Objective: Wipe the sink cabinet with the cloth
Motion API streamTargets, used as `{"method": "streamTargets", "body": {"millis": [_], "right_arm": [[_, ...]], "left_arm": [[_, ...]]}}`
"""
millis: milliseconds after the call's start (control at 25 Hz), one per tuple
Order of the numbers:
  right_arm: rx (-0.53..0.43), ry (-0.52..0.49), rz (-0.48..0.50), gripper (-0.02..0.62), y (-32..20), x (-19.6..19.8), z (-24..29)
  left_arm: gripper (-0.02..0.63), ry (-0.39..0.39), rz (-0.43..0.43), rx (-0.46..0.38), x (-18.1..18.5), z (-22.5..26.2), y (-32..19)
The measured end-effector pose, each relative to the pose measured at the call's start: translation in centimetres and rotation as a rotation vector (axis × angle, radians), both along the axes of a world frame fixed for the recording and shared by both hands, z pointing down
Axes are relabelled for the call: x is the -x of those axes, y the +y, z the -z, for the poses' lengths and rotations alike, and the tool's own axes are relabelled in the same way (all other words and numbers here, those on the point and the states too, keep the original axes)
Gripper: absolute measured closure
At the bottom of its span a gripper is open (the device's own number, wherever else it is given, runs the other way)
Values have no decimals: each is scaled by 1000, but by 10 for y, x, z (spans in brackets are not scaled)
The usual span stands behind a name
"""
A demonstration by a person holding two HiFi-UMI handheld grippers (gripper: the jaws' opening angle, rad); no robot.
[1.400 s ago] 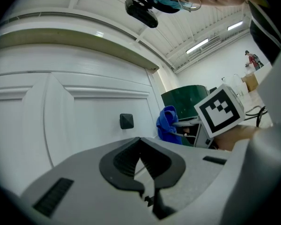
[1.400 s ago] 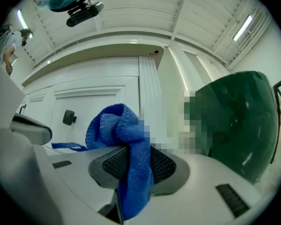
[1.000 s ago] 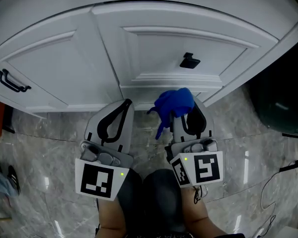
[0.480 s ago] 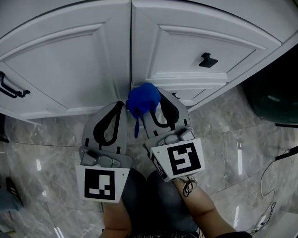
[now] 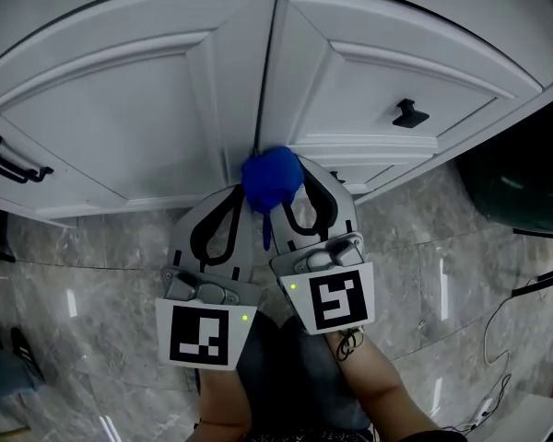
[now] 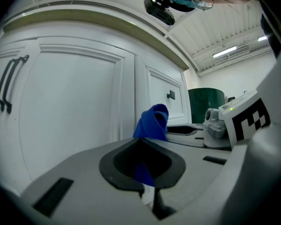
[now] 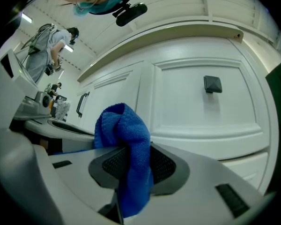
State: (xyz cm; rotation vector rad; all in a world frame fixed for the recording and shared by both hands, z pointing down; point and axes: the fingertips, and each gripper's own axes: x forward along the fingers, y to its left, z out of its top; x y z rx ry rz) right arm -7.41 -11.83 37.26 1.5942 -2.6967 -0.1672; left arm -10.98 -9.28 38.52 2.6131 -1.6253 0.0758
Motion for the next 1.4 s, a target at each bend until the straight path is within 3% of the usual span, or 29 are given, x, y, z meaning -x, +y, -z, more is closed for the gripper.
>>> {"method": "streamTargets", "body": {"millis": [1400], "right_arm": [[9,16,-6,480,-4,-22,-2]], "left_arm": [[606,-6,-66,13,-27,-4,0]]}}
